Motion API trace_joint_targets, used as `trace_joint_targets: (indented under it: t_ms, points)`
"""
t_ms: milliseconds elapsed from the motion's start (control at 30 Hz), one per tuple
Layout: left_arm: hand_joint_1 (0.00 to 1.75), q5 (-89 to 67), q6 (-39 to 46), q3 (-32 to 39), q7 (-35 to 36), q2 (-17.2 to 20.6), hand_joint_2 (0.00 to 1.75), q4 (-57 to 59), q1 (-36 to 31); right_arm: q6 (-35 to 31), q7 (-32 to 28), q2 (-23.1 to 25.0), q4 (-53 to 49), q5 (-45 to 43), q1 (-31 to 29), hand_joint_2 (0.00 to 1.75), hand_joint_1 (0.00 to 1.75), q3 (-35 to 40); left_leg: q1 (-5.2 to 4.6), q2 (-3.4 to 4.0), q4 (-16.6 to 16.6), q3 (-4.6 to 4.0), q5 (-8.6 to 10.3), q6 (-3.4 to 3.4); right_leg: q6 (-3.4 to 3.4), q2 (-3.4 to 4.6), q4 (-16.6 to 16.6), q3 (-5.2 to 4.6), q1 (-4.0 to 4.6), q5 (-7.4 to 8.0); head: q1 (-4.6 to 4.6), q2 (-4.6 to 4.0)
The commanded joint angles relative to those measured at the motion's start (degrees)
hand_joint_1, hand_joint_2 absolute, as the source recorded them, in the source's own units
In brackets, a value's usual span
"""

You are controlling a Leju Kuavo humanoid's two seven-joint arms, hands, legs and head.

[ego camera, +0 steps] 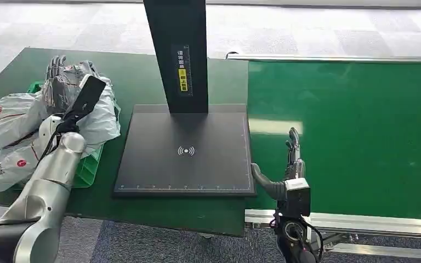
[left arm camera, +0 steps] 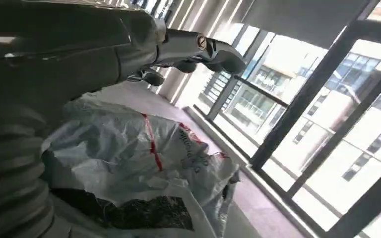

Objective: Moved the parcel from conveyor to table for the left to box.

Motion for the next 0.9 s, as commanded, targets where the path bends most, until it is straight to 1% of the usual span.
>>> trace_joint_targets:
  t_ms: [33,367,400,467,533,567,600,633,667,700,767,800,900]
  points:
    - [0.00,4.8,0.1,-5.0,-1.2,-1.0,1.75,-8.7,3.4,-0.4,-0.4,-1.2,0.8,-0.5,-0.9,1.75,0.00,0.4,0.00,-0.04,0.0,0.03,-0.01,0.03,0.01,-0.07,0.0,0.06,0.00,-0.01,-0.02,0.00]
    - [0.00,4.9,0.1,-5.0,-1.2,-0.9,1.75,-8.6,3.3,-0.4,-0.4,-1.2,0.8,-0.5,-0.9,1.75,0.00,0.4,0.00,-0.02,0.0,0.01,0.00,0.03,0.01,-0.04,0.0,0.03,0.01,0.00,-0.02,0.00]
    - [0.00,6.5,3.1,-5.3,-3.9,-1.1,1.75,-10.4,4.4,-0.6,-0.4,-1.1,0.7,-0.5,-0.9,1.75,0.00,0.2,0.01,-0.04,0.0,0.04,-0.01,0.04,0.02,-0.07,-0.1,0.08,0.02,-0.01,0.00,0.00]
    - [0.00,10.4,5.8,-6.0,-8.1,-1.7,1.75,-15.8,7.7,-0.7,-0.4,-1.3,0.3,-0.6,-0.8,1.75,0.00,0.0,-0.01,-0.03,0.0,0.03,-0.01,0.03,0.01,-0.05,0.0,0.06,0.00,-0.02,0.00,0.00]
    - [0.00,14.1,8.8,-7.8,-11.7,-2.1,1.75,-24.0,12.7,-0.8,-0.2,-1.6,0.4,-1.1,-0.9,1.75,0.00,-0.1,-0.01,0.02,-0.1,0.08,-0.03,0.04,0.02,-0.02,-0.1,0.09,0.00,-0.02,0.00,0.00]
    - [0.00,14.7,11.9,-9.3,-16.6,-2.8,1.75,-29.9,17.0,-0.7,-0.8,-1.8,0.0,-2.1,-0.4,1.75,0.00,-0.3,-0.03,0.02,-0.1,0.07,-0.02,0.04,0.02,-0.02,-0.1,0.07,-0.02,-0.02,0.00,0.00]
    - [0.00,18.4,6.9,-13.3,-18.3,-3.4,1.75,-38.7,23.2,-0.4,-1.7,-2.2,-0.4,-2.8,0.1,1.75,0.00,0.0,-0.03,0.03,-0.1,0.15,-0.05,0.06,0.03,-0.02,-0.1,0.17,-0.02,-0.04,-0.02,0.00]
    - [0.00,22.6,2.3,-16.4,-17.6,-3.1,1.75,-42.6,25.8,-0.1,-2.0,-2.5,-0.2,-3.3,-0.2,1.75,0.00,0.4,-0.06,0.01,-0.2,0.19,-0.04,0.06,0.04,-0.02,-0.2,0.19,-0.05,-0.04,0.00,0.00]
    - [0.00,27.6,-1.4,-18.1,-17.8,-3.0,1.75,-44.4,27.2,0.1,-2.1,-2.5,0.2,-3.6,-0.9,1.75,0.00,0.6,-0.06,0.02,-0.1,0.15,-0.06,0.05,0.04,-0.01,-0.1,0.14,-0.06,-0.04,0.00,0.00]
    - [0.00,39.3,-9.8,-19.1,-19.4,-3.7,1.75,-45.0,28.1,0.3,-1.9,-2.3,0.8,-4.4,-2.0,1.75,0.00,0.6,-0.07,0.05,-0.1,0.21,-0.12,0.07,0.05,0.01,-0.2,0.20,-0.06,-0.07,-0.04,0.00]
    - [0.00,44.9,-14.3,-19.1,-21.2,-4.3,1.75,-43.5,29.2,0.9,-1.9,-2.1,1.2,-4.8,-3.1,1.75,0.00,0.9,-0.07,0.08,0.0,0.05,-0.12,0.06,0.08,0.00,-0.1,0.04,-0.07,-0.09,0.00,0.00]
    - [0.00,48.3,-18.1,-18.9,-22.7,-4.7,1.75,-41.4,29.8,1.4,-1.7,-2.1,1.3,-5.0,-3.5,1.75,0.00,1.2,-0.06,0.03,0.0,0.06,-0.14,0.08,0.12,-0.05,-0.1,0.10,-0.05,-0.12,0.02,0.00]
    - [0.00,51.8,-23.8,-18.3,-25.6,-5.6,1.75,-39.6,32.3,2.6,-1.4,-1.9,1.2,-5.1,-3.7,1.75,0.00,1.6,-0.08,0.19,-0.1,0.10,-0.16,0.08,0.11,0.15,-0.1,0.11,-0.08,-0.07,-0.02,0.00]
